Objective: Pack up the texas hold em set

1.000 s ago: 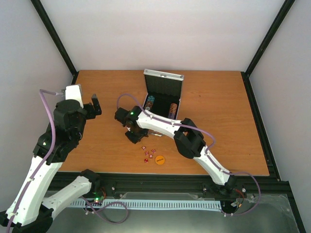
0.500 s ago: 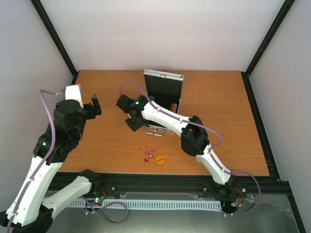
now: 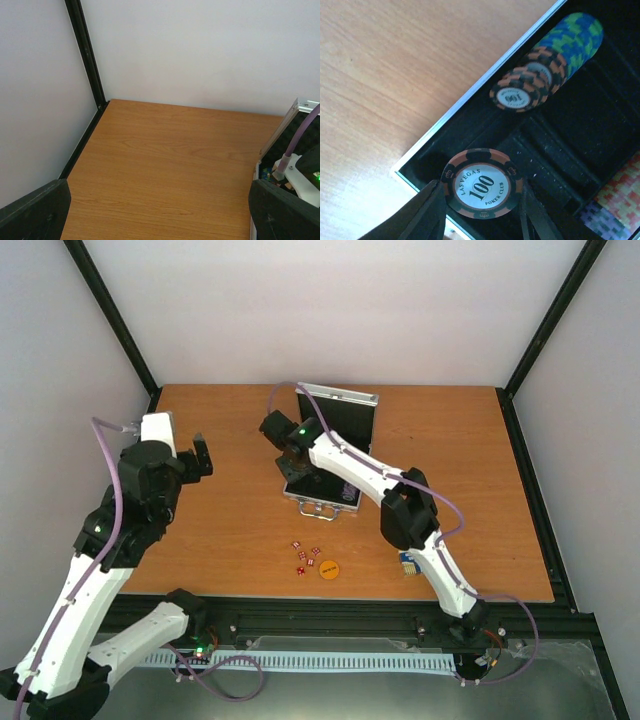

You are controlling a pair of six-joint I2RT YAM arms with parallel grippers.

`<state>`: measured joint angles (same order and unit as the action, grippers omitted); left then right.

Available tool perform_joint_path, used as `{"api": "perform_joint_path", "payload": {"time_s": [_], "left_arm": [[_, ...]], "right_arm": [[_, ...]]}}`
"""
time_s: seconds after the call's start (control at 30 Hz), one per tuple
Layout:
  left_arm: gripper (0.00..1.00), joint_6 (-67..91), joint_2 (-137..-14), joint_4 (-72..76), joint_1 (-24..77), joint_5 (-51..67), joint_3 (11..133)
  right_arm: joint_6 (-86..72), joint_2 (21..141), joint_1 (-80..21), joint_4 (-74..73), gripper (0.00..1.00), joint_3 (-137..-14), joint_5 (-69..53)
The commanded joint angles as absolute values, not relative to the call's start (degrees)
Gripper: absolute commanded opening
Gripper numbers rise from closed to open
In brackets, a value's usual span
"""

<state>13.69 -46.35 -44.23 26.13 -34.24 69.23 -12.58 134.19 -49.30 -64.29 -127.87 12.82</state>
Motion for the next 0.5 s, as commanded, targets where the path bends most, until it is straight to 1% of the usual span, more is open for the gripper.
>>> {"api": "perform_joint_path", "payload": {"time_s": [0.0, 0.2, 0.47], "left_arm": [[1.00, 13.4, -46.8, -44.2, 25.9, -33.6, 70.0], [1.00, 13.6, -47.1, -44.4, 25.9, -33.5, 70.1], [1.00, 13.7, -47.2, -44.7, 25.9, -33.2, 70.2]], "right_arm": [[-11.2, 134.6, -48.2, -59.7, 0.42, -128.0, 15.8], [-11.4, 134.3, -48.0, -54.9, 0.42, -123.1, 19.1], [-12.0, 134.2, -47.7, -49.8, 0.42, -119.0, 19.9]]}}
